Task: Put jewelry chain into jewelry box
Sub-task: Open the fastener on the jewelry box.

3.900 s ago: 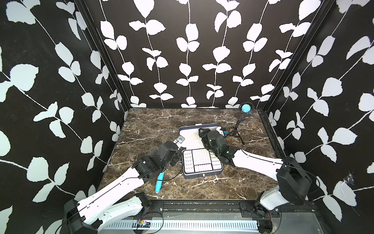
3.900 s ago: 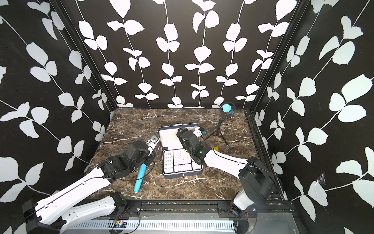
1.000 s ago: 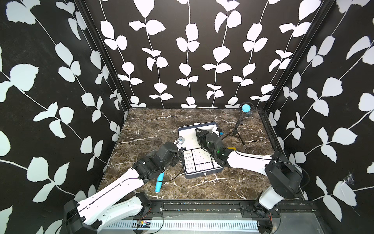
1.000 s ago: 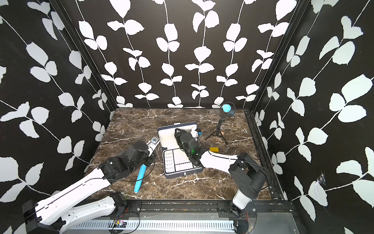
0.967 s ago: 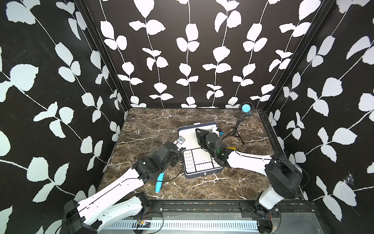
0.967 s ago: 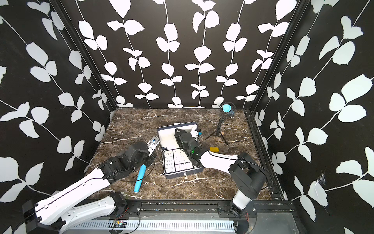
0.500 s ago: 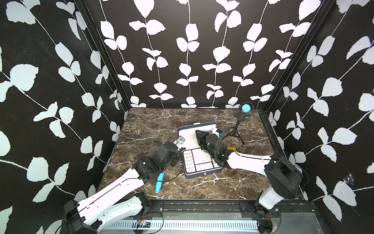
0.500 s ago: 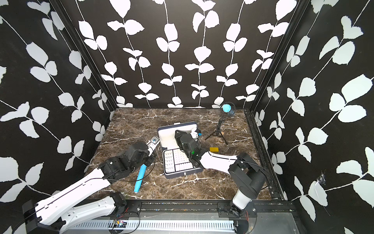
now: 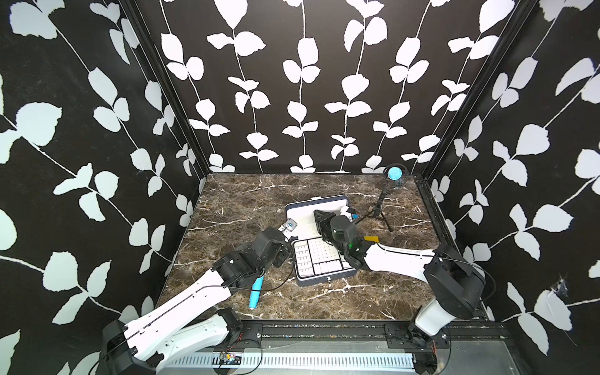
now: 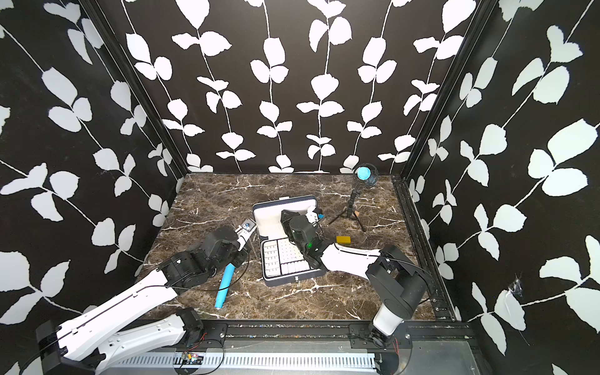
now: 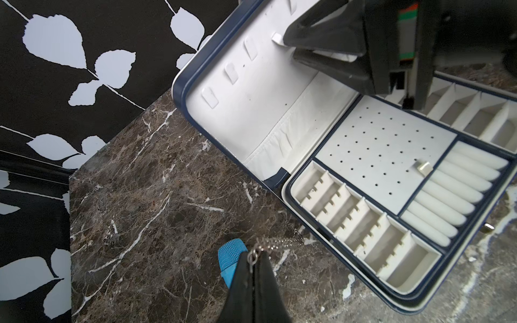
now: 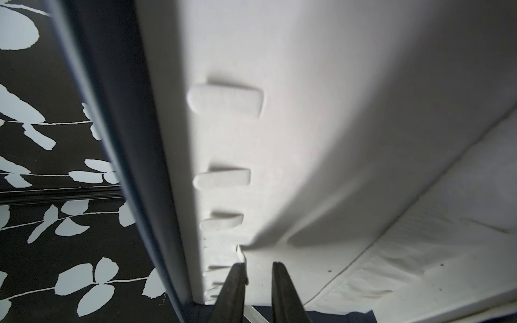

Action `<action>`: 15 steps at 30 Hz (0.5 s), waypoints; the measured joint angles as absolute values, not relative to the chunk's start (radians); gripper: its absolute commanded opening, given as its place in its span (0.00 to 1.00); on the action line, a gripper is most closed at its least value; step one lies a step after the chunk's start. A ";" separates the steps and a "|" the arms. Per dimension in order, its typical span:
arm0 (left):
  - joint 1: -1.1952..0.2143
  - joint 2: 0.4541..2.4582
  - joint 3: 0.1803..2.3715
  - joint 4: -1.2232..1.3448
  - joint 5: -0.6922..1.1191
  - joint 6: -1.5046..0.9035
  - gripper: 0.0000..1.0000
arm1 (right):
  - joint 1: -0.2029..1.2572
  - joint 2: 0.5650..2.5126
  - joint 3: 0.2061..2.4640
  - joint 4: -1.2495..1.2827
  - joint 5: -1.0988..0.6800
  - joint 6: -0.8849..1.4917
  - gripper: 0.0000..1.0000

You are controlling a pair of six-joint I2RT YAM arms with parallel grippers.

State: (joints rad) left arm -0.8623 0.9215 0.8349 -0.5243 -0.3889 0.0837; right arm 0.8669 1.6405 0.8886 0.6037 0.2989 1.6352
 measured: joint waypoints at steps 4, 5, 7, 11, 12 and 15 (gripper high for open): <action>-0.862 0.921 0.835 -0.524 -0.389 0.084 0.01 | 0.867 1.641 0.889 0.594 0.297 1.623 0.39; -0.862 0.921 0.835 -0.524 -0.389 0.084 0.01 | 0.867 1.640 0.889 0.585 0.295 1.615 0.44; -0.862 0.921 0.835 -0.524 -0.389 0.084 0.01 | 0.868 1.638 0.889 0.563 0.295 1.605 0.51; -0.862 0.921 0.835 -0.524 -0.389 0.087 0.01 | 0.869 1.606 0.889 0.513 0.294 1.582 0.56; -0.862 0.921 0.835 -0.524 -0.389 0.088 0.01 | 0.870 1.596 0.889 0.504 0.295 1.579 0.57; -0.862 0.921 0.835 -0.524 -0.389 0.088 0.01 | 0.870 1.569 0.889 0.493 0.294 1.568 0.59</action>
